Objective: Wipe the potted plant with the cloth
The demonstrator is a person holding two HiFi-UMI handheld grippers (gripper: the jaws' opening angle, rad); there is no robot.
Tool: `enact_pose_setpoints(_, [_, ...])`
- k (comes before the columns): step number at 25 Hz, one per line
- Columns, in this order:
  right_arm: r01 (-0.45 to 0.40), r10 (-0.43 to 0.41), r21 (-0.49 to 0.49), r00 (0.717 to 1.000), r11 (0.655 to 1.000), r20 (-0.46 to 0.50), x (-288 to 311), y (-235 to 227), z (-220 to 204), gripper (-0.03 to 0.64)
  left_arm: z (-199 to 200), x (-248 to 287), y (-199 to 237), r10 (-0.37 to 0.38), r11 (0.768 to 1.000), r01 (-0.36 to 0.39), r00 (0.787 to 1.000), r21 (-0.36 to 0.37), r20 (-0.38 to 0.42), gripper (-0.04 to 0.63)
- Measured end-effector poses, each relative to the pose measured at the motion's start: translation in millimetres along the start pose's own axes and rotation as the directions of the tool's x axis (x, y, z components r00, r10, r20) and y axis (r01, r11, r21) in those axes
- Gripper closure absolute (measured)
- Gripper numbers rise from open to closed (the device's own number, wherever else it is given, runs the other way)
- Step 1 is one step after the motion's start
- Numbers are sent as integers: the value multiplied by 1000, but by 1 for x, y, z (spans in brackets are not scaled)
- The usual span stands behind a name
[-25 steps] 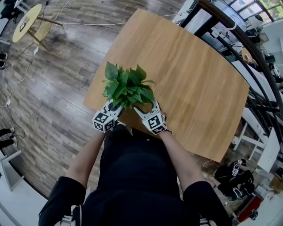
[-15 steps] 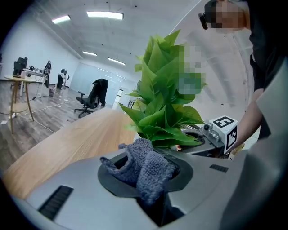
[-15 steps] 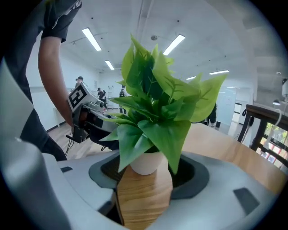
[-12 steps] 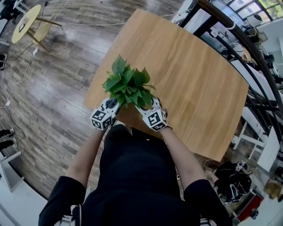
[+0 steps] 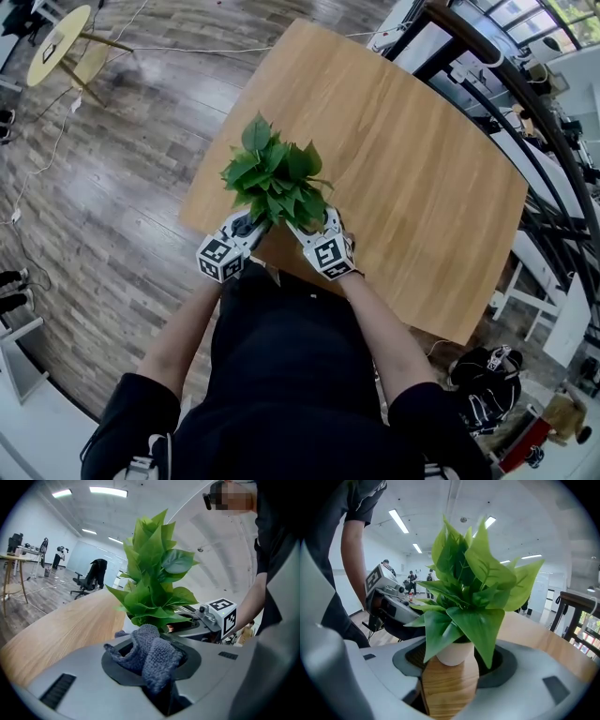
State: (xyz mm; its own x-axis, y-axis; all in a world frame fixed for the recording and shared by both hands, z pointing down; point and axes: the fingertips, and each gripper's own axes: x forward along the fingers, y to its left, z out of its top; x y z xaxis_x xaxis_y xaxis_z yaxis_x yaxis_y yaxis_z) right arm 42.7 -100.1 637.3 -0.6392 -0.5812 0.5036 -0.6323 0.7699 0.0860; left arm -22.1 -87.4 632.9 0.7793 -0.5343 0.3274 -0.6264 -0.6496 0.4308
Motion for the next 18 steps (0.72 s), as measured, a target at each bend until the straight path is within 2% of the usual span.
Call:
enact_pose_setpoints(7, [2,-2,17,1000,1000,5,-6,14,-3,353,-3,-2,8,16,1000,-16,1000,-4,12,486])
enact_pose_setpoints(13, [-69,67,42,997,997,31,-11,36,-3,353,8,-8,29,82,996,-81,996,-43,33,486])
enact_pose_setpoints(18, [4,-4,19,1000,1000,5,-7,12,-4,353,5,-7,32,65,998,-64,997,-29,30,486])
